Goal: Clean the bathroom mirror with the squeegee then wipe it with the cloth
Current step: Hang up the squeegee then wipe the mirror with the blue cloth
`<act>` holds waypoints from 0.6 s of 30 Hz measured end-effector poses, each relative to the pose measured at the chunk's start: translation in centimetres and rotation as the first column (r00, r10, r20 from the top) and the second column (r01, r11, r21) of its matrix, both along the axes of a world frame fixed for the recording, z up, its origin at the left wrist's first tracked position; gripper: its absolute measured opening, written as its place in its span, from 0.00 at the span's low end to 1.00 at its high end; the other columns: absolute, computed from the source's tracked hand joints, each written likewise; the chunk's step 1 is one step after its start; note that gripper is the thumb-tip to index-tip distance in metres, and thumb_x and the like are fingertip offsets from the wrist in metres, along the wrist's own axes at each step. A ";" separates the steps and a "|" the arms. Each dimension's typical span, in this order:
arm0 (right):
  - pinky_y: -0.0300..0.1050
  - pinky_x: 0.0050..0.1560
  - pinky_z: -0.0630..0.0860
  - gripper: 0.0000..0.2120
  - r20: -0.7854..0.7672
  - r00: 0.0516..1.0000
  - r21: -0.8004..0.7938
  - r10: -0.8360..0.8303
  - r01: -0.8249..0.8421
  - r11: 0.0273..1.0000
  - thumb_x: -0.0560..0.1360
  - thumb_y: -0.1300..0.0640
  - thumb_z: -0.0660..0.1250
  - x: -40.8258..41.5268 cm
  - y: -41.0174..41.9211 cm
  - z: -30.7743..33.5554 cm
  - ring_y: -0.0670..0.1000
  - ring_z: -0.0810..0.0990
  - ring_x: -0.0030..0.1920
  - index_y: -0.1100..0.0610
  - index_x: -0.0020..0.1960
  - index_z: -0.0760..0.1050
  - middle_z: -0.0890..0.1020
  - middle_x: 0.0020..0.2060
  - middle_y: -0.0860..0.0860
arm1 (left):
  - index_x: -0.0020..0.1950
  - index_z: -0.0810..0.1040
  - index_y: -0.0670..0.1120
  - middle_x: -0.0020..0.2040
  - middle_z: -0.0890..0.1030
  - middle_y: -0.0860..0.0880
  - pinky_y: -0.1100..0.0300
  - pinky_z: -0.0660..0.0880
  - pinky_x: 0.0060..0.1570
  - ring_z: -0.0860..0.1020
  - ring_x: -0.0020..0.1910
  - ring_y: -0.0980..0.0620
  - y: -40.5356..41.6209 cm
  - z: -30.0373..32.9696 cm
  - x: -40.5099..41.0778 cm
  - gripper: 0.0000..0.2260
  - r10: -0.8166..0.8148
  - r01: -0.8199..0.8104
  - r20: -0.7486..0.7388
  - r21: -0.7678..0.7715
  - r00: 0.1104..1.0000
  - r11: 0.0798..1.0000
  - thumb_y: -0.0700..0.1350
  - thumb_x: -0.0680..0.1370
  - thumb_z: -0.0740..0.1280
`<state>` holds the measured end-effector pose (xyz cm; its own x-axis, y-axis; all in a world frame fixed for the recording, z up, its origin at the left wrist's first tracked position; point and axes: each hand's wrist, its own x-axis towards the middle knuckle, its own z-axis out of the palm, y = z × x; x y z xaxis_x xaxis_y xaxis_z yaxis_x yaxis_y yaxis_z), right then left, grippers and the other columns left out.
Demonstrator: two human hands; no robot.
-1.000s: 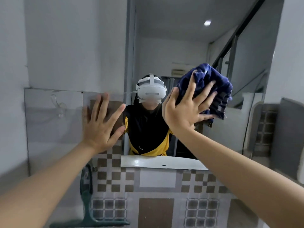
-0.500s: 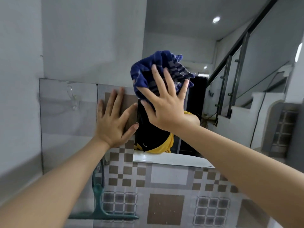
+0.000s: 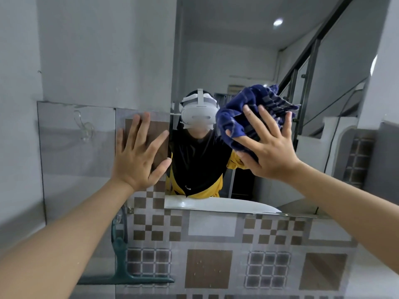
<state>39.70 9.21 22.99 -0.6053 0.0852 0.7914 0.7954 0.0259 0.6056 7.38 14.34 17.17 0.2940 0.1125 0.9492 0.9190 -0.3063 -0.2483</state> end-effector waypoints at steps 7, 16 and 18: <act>0.78 0.67 0.50 0.20 -0.321 0.947 0.024 -0.011 0.020 1.000 0.78 0.42 0.55 6.9 -0.6 -1.7 0.62 0.58 0.74 0.49 0.64 0.71 0.65 0.73 0.62 | 0.75 0.58 0.53 0.76 0.55 0.37 0.37 0.45 0.72 0.52 0.76 0.37 0.3 -0.1 0.1 0.28 0.017 -0.017 0.002 0.021 1.000 1.000 0.63 0.77 0.51; 0.68 0.73 0.47 0.28 -0.883 0.468 0.025 0.023 -0.002 1.000 0.77 0.48 0.59 5.3 -1.6 -4.3 0.59 0.48 0.77 0.46 0.76 0.57 0.51 0.78 0.57 | 0.74 0.59 0.52 0.76 0.55 0.37 0.39 0.43 0.72 0.51 0.76 0.38 0.4 -0.2 0.3 0.28 0.004 -0.005 0.026 0.026 1.000 1.000 0.64 0.77 0.49; 0.67 0.73 0.44 0.29 -0.964 0.265 0.007 -0.010 0.060 0.998 0.77 0.45 0.55 2.2 -1.7 -4.2 0.58 0.49 0.78 0.46 0.77 0.56 0.51 0.79 0.55 | 0.74 0.60 0.51 0.76 0.56 0.37 0.40 0.43 0.72 0.51 0.76 0.38 0.4 -0.3 0.3 0.28 0.006 -0.008 0.034 0.032 0.999 0.999 0.63 0.77 0.50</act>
<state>41.90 7.55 18.76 0.6063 0.0436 0.7940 0.7951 -0.0179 -0.6061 7.72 14.70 16.89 0.2609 0.0840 0.9617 0.9291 -0.2922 -0.2266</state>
